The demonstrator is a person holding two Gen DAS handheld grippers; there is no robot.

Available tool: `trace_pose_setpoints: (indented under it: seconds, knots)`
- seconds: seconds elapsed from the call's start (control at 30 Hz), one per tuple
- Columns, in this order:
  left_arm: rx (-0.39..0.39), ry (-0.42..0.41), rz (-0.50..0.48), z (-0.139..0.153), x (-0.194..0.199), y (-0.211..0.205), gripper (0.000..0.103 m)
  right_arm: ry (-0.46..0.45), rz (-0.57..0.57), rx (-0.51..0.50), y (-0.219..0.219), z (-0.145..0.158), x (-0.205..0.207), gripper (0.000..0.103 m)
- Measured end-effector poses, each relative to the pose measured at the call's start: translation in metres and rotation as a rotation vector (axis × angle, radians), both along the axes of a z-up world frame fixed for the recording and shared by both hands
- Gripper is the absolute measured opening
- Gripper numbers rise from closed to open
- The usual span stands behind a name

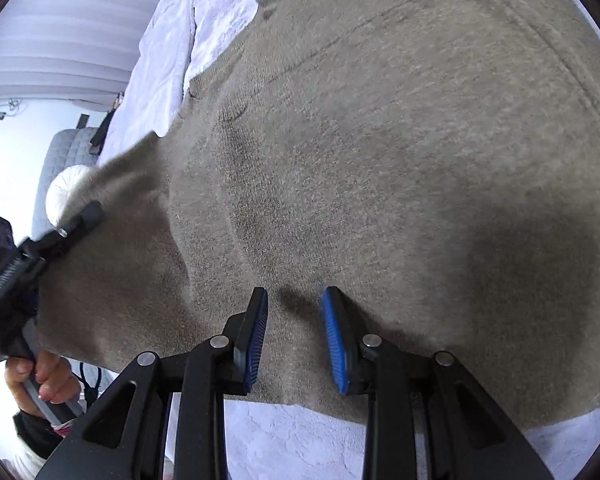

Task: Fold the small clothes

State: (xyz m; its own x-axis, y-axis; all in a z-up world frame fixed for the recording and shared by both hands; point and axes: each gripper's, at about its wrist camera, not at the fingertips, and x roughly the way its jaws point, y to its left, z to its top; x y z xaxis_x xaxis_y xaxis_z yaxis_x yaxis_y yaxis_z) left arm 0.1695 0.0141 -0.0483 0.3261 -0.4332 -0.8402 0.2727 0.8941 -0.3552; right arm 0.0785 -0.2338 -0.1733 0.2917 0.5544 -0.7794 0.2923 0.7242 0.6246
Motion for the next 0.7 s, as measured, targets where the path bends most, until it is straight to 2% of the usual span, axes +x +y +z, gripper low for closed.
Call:
trace_pose_setpoints:
  seconds: [0.13,0.17,0.2,0.23,0.3,0.37,0.43,0.5,0.6,0.7]
  knots:
    - [-0.04,-0.07,-0.112,0.032,0.002,-0.065,0.02,-0.047,-0.06,0.003,-0.031,0.016,-0.015,0.033]
    - [-0.05,-0.098,-0.162,0.038,-0.002,-0.09,0.01,-0.059,-0.08,0.01,-0.039,0.02,-0.019,0.033]
    - [-0.036,-0.108,-0.204,0.042,-0.003,-0.112,0.008,-0.072,-0.111,0.02,-0.053,0.024,-0.025,0.036]
    - [-0.015,-0.112,-0.242,0.041,-0.005,-0.135,0.008,-0.079,-0.14,0.026,-0.063,0.027,-0.03,0.041]
    - [-0.012,-0.082,-0.337,0.03,-0.01,-0.181,0.008,-0.089,-0.2,0.05,-0.086,0.028,-0.042,0.046]
    - [0.012,-0.039,-0.389,0.004,-0.017,-0.217,0.008,-0.069,-0.252,0.087,-0.104,0.02,-0.052,0.047]
    - [0.037,0.029,-0.401,-0.022,-0.023,-0.232,0.008,-0.045,-0.29,0.156,-0.117,0.005,-0.061,0.047]
    - [0.016,0.083,-0.392,-0.037,-0.029,-0.232,0.008,-0.044,-0.331,0.25,-0.126,-0.009,-0.071,0.047]
    - [0.032,0.072,-0.388,-0.038,-0.038,-0.225,0.008,-0.067,-0.382,0.344,-0.134,-0.018,-0.079,0.048]
    - [0.062,0.01,-0.383,-0.023,-0.041,-0.213,0.009,-0.101,-0.427,0.435,-0.134,-0.024,-0.081,0.057]
